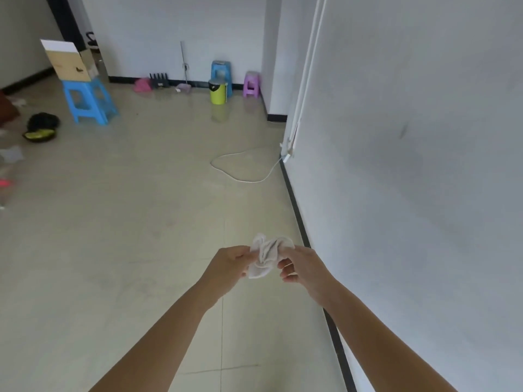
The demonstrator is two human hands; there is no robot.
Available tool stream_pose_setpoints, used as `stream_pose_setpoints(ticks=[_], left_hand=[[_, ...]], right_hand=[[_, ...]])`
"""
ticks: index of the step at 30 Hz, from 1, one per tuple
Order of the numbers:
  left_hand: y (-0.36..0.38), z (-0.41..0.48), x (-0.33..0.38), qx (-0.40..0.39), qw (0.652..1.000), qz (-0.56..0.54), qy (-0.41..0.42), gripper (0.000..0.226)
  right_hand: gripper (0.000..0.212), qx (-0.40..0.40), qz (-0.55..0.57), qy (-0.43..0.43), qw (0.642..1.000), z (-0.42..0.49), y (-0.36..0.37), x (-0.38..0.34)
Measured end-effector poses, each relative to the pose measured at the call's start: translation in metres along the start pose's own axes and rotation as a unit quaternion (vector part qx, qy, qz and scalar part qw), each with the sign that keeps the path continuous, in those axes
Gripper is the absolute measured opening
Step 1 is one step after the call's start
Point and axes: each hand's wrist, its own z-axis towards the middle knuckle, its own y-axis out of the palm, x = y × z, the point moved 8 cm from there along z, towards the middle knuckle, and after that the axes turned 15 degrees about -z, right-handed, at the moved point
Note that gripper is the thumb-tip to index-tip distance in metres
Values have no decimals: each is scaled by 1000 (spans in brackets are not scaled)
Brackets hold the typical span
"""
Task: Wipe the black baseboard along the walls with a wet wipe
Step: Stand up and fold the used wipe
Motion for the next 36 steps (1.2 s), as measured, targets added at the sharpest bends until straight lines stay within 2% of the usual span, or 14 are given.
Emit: stream_pose_setpoints(ticks=[5,7,10,14,17,20,22,25,26,28,30,33,35,36], left_hand=[[-83,102,23,125,970,-202,-54,19],[-112,147,33,138,953,-262,-66,16],[-163,224,48,144,944,-286,-73,16],[-240,334,79,130,949,-269,-98,18],[-291,410,115,110,967,-207,-100,36],[-328,483,156,99,982,-136,-87,47],[-345,531,182,83,988,-112,-67,46],[-373,608,214,78,990,-110,-51,41],[-383,639,224,76,989,-116,-46,38],[-402,696,244,77,990,-116,-33,35],[-419,764,267,75,992,-96,-22,40],[-444,859,300,72,993,-92,-30,43],[-464,914,322,69,993,-92,-40,45],[-476,941,334,69,992,-94,-42,45]], right_hand=[[22,-14,-45,-31,998,120,5,-77],[22,-19,-63,-51,997,175,15,-105],[18,20,-81,-89,993,261,29,-156],[17,-8,-8,-67,998,373,54,-241],[28,70,-64,-62,994,457,55,-303],[26,70,-48,-26,996,531,65,-348],[28,96,-56,-27,993,574,57,-383],[12,44,-8,-36,998,637,55,-428],[13,50,-25,-26,998,668,51,-439],[31,109,-60,-28,992,717,36,-465],[28,65,-33,-38,997,779,40,-492],[28,77,-89,-49,992,869,29,-538],[13,7,-59,-62,996,921,38,-571],[13,-2,-88,-77,993,949,40,-592]])
